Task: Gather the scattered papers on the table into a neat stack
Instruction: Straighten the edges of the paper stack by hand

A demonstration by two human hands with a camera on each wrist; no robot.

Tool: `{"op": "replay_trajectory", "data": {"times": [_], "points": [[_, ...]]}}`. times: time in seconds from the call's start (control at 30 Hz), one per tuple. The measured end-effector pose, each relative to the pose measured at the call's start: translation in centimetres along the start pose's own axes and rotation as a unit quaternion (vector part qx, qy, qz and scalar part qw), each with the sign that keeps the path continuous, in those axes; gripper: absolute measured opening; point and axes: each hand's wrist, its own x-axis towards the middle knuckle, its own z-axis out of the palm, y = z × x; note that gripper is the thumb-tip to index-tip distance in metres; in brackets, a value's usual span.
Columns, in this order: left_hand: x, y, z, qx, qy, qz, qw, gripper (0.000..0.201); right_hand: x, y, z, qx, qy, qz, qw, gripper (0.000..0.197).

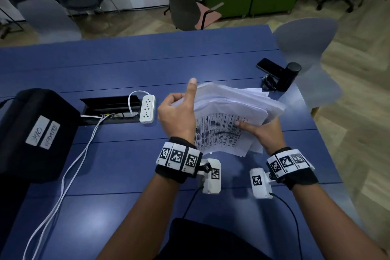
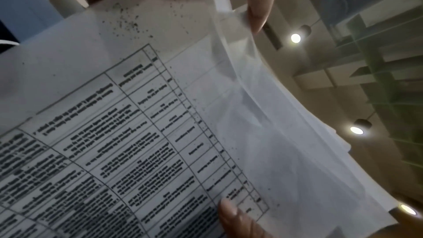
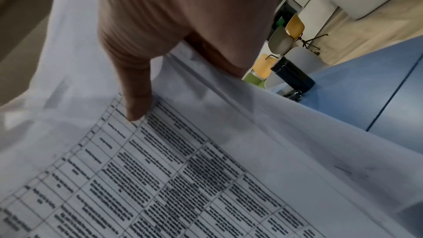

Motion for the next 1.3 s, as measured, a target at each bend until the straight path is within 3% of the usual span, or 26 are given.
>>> {"op": "replay_trajectory", "data": {"times": [0.23, 0.33, 0.47, 0.57, 0.63, 0.7, 0.87, 1.03, 1.1, 1.17, 1.23, 1.27, 1.3], "points": [[1.3, -1.2, -0.9, -0.010, 0.036, 0.062, 0.997, 0.026, 0.5, 0.6, -0.2, -0.026, -0.056, -0.003, 0.998, 0.041], [2.1, -3.8, -2.3, -0.130, -0.027, 0.081, 0.988, 0.030, 0.5, 0.8, -0.4, -0.025, -0.095, 0.018, 0.995, 0.043], [1.6, -7.9, -3.6, -0.221, -0.135, -0.001, 0.966, 0.064, 0.8, 1.3, -0.5, -0.036, -0.127, 0.050, 0.990, 0.059], [1.4, -10.3, -4.0, -0.154, -0.176, -0.020, 0.972, 0.082, 1.2, 2.0, -0.5, -0.043, -0.121, 0.074, 0.989, 0.072], [1.4, -10.8, -4.3, -0.132, -0.235, -0.042, 0.962, 0.100, 1.3, 2.2, -0.4, -0.046, -0.100, 0.067, 0.992, 0.058], [1.6, -10.8, -5.0, -0.068, -0.296, -0.049, 0.951, 0.104, 1.3, 1.9, -0.2, -0.041, -0.078, 0.049, 0.995, 0.041], [3.1, -11.2, -5.9, 0.020, -0.434, -0.076, 0.897, 0.085, 1.2, 1.7, 0.1, -0.020, -0.077, 0.034, 0.996, 0.038], [3.6, -10.6, -5.0, 0.147, -0.545, -0.078, 0.822, 0.104, 1.0, 1.9, 0.0, -0.019, 0.001, 0.034, 0.999, 0.021], [3.4, -10.4, -4.8, 0.190, -0.561, -0.074, 0.802, 0.106, 1.0, 2.0, -0.5, -0.035, 0.023, 0.036, 0.998, 0.016], [2.6, -10.2, -4.3, 0.200, -0.520, -0.061, 0.828, 0.090, 0.8, 2.1, -0.8, -0.047, 0.031, 0.041, 0.998, 0.015], [1.8, -9.8, -3.8, 0.173, -0.422, -0.058, 0.888, 0.061, 0.3, 1.8, -0.7, -0.043, 0.017, 0.042, 0.998, 0.021], [1.9, -10.0, -3.7, 0.147, -0.374, -0.071, 0.913, 0.057, 0.0, 1.4, -0.6, -0.043, 0.004, 0.040, 0.998, 0.023], [1.9, -10.0, -3.5, 0.120, -0.331, -0.086, 0.932, 0.066, -0.2, 0.9, -0.6, -0.046, -0.009, 0.030, 0.998, 0.025]]}}
